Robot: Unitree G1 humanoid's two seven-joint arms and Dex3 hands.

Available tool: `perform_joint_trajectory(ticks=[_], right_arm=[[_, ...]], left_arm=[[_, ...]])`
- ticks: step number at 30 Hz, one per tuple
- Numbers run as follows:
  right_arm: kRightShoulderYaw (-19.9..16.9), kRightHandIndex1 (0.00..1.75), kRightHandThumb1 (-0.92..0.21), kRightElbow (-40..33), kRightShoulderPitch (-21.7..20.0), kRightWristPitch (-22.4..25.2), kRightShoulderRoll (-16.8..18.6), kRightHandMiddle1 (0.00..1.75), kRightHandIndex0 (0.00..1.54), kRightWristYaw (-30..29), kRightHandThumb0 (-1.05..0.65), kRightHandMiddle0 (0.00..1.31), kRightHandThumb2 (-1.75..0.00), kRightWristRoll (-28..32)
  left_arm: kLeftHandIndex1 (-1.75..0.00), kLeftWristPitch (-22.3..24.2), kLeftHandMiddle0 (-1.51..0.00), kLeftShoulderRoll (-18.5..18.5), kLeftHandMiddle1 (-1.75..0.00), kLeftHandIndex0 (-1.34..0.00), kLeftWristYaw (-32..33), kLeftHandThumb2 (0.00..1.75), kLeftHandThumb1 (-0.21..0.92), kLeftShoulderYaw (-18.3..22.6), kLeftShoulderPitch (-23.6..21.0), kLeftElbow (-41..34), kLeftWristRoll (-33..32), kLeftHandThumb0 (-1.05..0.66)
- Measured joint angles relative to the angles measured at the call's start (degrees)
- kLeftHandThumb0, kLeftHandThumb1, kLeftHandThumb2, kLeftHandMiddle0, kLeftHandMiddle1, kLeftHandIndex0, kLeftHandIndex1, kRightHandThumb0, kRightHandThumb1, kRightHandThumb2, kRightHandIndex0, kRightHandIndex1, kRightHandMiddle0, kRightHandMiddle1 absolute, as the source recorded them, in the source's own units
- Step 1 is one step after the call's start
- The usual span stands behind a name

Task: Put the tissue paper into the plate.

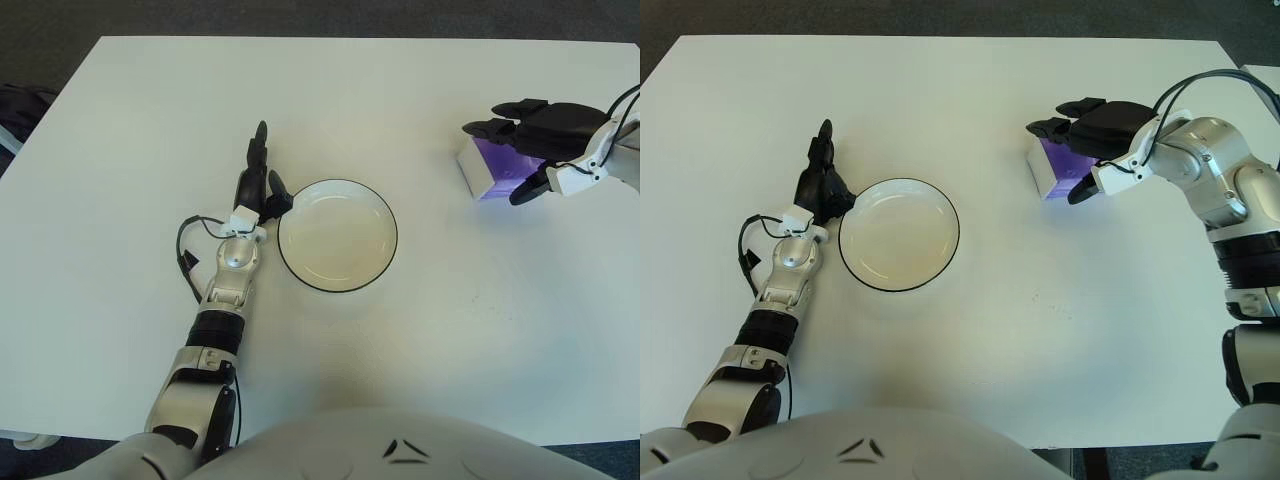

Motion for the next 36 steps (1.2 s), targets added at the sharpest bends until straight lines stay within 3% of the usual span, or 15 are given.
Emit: perform_joint_trajectory(ticks=[13,23,36], right_arm=[[0.0,0.0,-0.92,1.08,0.07,0.22,0.27,0.0,0.0,-3.2,-1.05,0.0,-0.33,-1.11],[-0.08,0.0,-0.92,2.34,0.07,2.98,1.05,0.0,0.0,-6.04,-1.05,0.0,-0.28,-1.98],[-0.07,0.0,-0.92,3.49,0.07,5.34,0.86,0.0,0.0,-5.38,-1.05,0.0,-0.21,-2.44]], left_arm=[[-0.13,-0.07,0.0,0.25,0.0,0.0,0.0,1.19,0.92,-0.01,0.28,-0.2,0.03,-0.89],[-0.13,0.17,0.0,0.61,0.0,0.0,0.0,1.2,0.92,-0.02,0.75,-0.69,0.03,-0.89],[-0.15,-0.08,0.0,1.19,0.0,0.0,0.0,1.2,0.92,-0.02,0.99,-0.46,0.34,-0.9]])
